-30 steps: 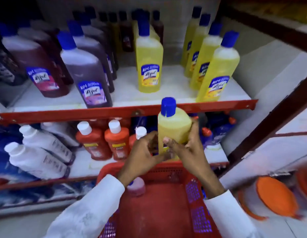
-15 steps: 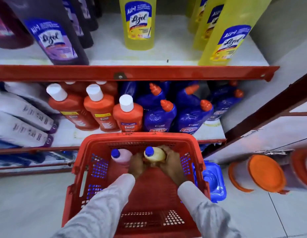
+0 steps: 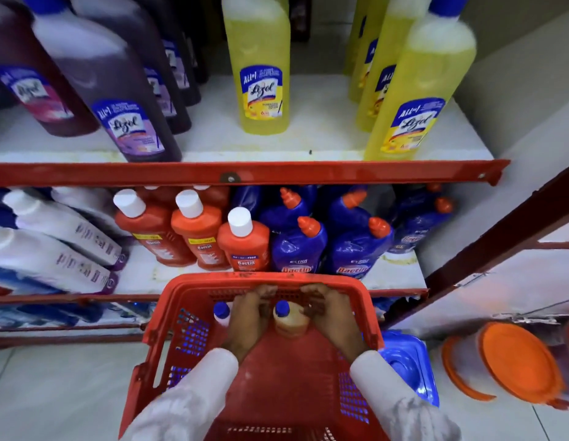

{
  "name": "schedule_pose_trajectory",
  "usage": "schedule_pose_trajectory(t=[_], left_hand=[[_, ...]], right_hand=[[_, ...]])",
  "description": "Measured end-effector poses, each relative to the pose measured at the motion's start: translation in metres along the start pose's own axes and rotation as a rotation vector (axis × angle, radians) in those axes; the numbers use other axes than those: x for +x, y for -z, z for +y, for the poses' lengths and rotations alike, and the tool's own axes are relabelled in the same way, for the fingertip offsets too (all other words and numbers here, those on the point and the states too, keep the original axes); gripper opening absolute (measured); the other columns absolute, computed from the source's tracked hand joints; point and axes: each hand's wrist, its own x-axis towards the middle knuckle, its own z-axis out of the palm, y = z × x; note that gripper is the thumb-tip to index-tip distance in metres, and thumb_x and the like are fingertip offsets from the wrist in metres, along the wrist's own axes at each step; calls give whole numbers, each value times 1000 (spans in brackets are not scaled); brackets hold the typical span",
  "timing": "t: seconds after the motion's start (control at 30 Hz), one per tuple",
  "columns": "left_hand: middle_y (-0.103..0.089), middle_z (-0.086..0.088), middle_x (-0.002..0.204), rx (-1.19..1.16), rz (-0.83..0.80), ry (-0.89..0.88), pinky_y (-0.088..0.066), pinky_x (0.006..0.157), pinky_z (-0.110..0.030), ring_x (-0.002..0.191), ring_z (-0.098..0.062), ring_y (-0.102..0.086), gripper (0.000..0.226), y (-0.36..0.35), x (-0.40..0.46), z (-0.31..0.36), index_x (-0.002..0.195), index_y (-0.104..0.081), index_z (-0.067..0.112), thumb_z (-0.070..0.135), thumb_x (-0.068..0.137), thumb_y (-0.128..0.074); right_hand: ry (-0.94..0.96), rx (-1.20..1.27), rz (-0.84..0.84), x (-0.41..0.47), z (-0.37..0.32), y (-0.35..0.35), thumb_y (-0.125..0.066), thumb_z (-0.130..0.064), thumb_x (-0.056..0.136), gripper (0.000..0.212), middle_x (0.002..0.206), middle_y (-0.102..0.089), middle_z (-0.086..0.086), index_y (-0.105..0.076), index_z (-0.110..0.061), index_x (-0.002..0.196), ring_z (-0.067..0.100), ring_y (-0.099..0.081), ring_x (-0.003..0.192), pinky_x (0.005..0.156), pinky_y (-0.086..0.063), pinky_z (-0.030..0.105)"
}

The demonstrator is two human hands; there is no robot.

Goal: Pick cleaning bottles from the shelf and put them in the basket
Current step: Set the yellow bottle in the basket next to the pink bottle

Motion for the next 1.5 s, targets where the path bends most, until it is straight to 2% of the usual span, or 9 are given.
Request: schedule_pose_trajectory(t=[0.2, 0.43, 0.57, 0.77, 0.9, 1.07, 1.23, 1.37, 1.5], left_hand=[[-71, 1, 106, 155, 422, -578, -43, 94, -29, 100, -15, -59, 26, 64, 11, 115, 100, -69, 18, 2, 79, -65], [-50, -10, 141, 529, 482, -614, -29, 110, -59, 133, -33, -40, 54, 70, 63, 186, 132, -49, 20, 33, 82, -63], [-61, -5, 127, 620, 425, -554, -40, 101, -54, 117, -30, -51, 45, 70, 83, 195, 124, -55, 22, 37, 82, -61], [-72, -1, 107, 584, 394, -521, -46, 96, -49, 99, -27, -62, 34, 73, 86, 194, 118, -62, 25, 31, 86, -54], [-72, -3, 105, 552, 375, -495, -46, 98, -51, 97, -28, -62, 39, 73, 84, 197, 117, -64, 22, 29, 80, -58], [-73, -5, 103, 494, 356, -476, -45, 94, -49, 96, -29, -62, 42, 71, 88, 196, 116, -66, 21, 28, 75, -58], [-73, -5, 102, 487, 351, -465, -45, 92, -49, 95, -30, -63, 43, 71, 90, 195, 115, -68, 21, 28, 74, -60], [-74, -5, 99, 471, 347, -462, -45, 90, -49, 92, -30, -62, 42, 70, 92, 195, 113, -68, 21, 27, 73, -59], [-73, -6, 97, 439, 351, -459, -45, 91, -51, 92, -30, -62, 42, 70, 91, 197, 113, -69, 20, 24, 72, -58]], right_hand=[[412, 73, 630, -7, -123, 83, -73, -3, 84, 20, 82, -71, -7, -71, -21, 92, 10, -64, 62, 60, -51, 22], [479, -37, 1124, 46, -203, 142, -84, -29, 70, 84, 141, -49, 16, -43, -3, 138, 34, -44, 129, 111, -34, 42], [333, 17, 1015, 83, -214, 156, -86, -41, 66, 112, 155, -35, 11, -19, -14, 152, 32, -37, 140, 115, -34, 49], [533, 307, 848, 100, -211, 174, -82, -13, 73, 100, 151, -36, 10, -17, -18, 149, 26, -46, 134, 101, -46, 16], [638, 613, 677, 88, -222, 191, -71, -10, 71, 89, 127, -58, 4, -23, -18, 145, 11, -65, 105, 82, -57, 29], [725, 1327, -227, 68, -233, 211, -72, -29, 52, 79, 107, -67, 19, -53, 6, 121, 35, -64, 92, 87, -46, 47], [827, 1509, -524, 51, -238, 215, -56, -25, 62, 66, 113, -63, 21, -52, 4, 120, 39, -62, 95, 90, -46, 51], [694, 1358, -184, 47, -239, 217, -69, -29, 52, 83, 112, -53, 23, -48, 8, 124, 39, -52, 97, 88, -45, 50], [606, 835, 686, 50, -247, 202, -69, -16, 63, 87, 123, -56, 17, -31, -16, 142, 28, -62, 99, 74, -56, 34]])
